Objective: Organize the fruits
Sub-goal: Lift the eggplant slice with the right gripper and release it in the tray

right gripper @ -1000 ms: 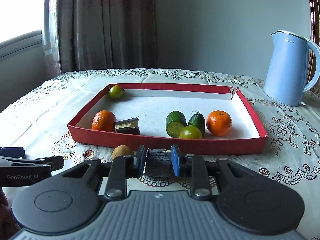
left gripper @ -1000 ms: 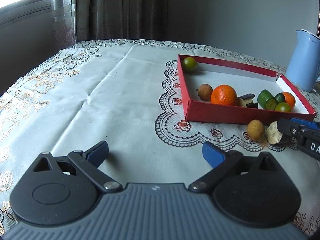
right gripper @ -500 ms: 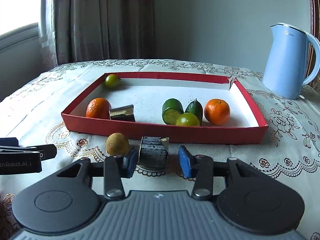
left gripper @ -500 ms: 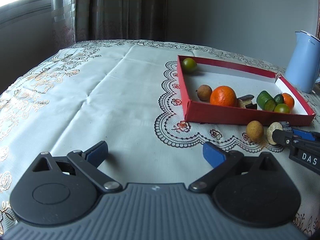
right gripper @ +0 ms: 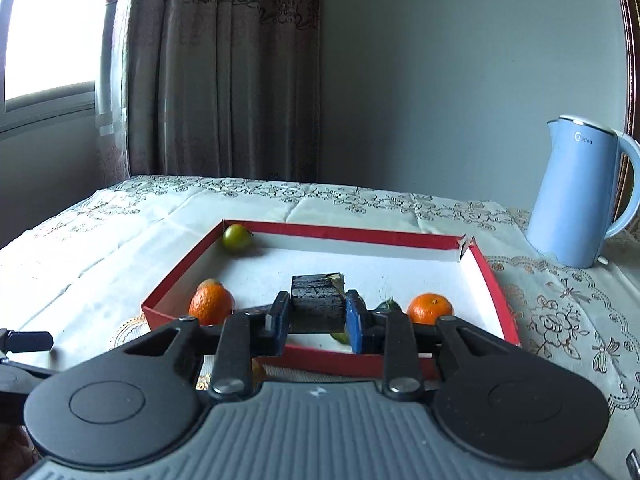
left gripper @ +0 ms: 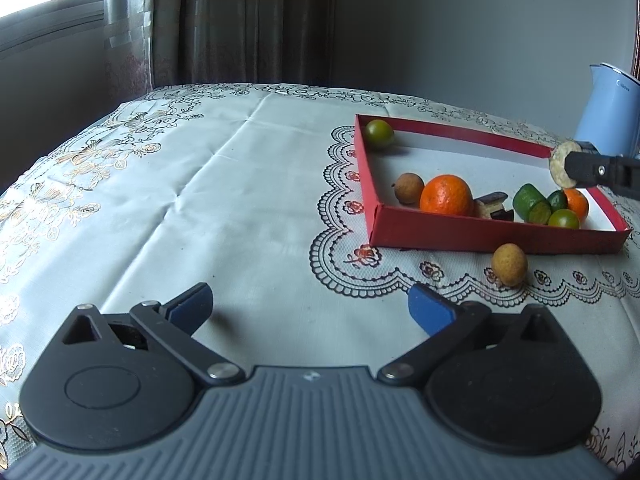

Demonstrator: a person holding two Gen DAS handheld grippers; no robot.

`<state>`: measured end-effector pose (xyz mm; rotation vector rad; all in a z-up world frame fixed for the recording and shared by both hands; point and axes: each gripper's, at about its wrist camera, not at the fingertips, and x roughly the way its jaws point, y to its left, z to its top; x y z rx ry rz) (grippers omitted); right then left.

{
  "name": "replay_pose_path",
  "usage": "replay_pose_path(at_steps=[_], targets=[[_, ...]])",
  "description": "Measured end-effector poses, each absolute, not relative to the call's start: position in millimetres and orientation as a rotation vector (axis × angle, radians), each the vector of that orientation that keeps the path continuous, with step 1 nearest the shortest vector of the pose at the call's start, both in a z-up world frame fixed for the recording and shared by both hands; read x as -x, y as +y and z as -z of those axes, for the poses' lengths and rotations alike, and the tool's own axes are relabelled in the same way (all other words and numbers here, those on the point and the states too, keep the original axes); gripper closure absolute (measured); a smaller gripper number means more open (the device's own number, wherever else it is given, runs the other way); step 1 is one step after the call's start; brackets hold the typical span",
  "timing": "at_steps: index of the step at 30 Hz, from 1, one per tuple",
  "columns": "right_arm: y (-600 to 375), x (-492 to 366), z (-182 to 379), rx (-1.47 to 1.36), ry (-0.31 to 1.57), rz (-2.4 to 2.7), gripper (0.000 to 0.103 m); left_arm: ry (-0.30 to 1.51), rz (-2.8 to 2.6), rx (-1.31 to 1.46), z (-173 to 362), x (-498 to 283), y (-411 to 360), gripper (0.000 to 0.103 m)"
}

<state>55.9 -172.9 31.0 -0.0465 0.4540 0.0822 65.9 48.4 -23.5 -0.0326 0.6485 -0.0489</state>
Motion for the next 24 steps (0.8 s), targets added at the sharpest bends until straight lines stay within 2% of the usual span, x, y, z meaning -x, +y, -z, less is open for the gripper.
replay_pose_path(at_steps=[4,14,17,21,24], targets=[[-178,-89,-38,0.058,0.448,-0.074,0.075,0.645,0.048,0.031,23,-65,48,0.000],[-178,-149,0,0.106,0.556,-0.094,0.073,0.643,0.052,0.032,23,-65,48,0.000],[-179,-144,0,0.106,0.547,-0.093,0.068,0.643,0.053,0.034,23,-65,48,0.000],[-187,-119,-10,0.093,0.475,-0.080,0.041,0.642,0.052,0.034,23,-65,48,0.000],[-197,-89,-15,0.080,0.439,-0.083,0.039,0.641,0.051,0.033,23,-66,48,0.000]])
